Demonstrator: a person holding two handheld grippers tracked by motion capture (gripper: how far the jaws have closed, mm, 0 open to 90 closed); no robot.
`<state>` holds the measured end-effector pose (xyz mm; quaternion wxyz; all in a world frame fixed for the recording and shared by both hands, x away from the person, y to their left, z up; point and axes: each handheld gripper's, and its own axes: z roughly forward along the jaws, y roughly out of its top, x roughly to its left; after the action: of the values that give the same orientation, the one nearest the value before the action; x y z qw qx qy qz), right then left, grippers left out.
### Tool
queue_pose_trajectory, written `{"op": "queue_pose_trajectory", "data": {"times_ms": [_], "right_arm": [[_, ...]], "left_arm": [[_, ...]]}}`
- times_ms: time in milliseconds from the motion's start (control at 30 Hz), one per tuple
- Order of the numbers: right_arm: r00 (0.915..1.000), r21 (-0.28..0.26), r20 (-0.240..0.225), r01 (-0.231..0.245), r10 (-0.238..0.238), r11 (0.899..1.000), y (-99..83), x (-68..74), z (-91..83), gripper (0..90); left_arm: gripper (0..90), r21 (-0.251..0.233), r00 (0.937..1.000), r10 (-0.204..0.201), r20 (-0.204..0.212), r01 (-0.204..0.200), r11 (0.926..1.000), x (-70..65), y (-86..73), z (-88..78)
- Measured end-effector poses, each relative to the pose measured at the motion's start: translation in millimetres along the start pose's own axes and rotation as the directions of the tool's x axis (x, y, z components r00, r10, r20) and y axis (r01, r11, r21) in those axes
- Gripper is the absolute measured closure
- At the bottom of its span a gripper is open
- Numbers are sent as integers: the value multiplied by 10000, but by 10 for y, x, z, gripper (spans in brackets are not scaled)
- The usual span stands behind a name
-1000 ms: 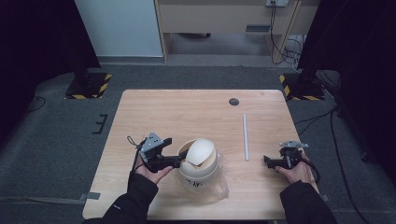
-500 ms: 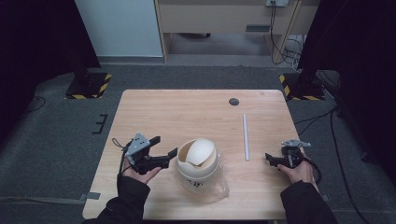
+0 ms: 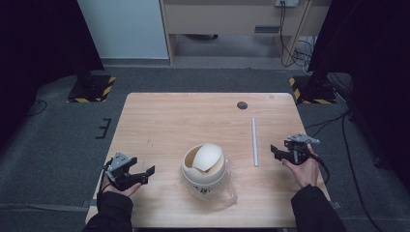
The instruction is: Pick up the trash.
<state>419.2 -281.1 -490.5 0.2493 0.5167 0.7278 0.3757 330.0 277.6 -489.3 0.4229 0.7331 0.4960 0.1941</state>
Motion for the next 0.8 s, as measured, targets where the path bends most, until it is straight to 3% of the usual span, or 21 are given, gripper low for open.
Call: {"op": "queue_pose_trajectory", "data": {"times_ms": [133,200,300,433,533,800], "right_arm": [[9995,-15,-305,70,-70,10000,156,152,170,403],[9990,40,-445,63,-61,10000,184,197,248,421],[9982,155,-590,-35,44,9999,180,254,339,440],[9980,788,-636,110,-60,9968,123,343,493,487],[9978,961,-651,146,-84,9953,98,362,527,498],[9968,1892,-445,743,-670,9791,1,386,589,614]], "left_arm": [[156,459,9996,218,-164,-210,9987,31,-11,77],[156,435,9982,573,-181,-564,9975,24,9,89],[157,426,9981,610,-127,-604,9973,29,16,95],[163,534,9979,648,-6,-647,9965,33,26,119],[164,523,9977,670,45,-671,9964,24,31,128],[173,543,9986,517,131,-523,9972,32,29,126]]}}
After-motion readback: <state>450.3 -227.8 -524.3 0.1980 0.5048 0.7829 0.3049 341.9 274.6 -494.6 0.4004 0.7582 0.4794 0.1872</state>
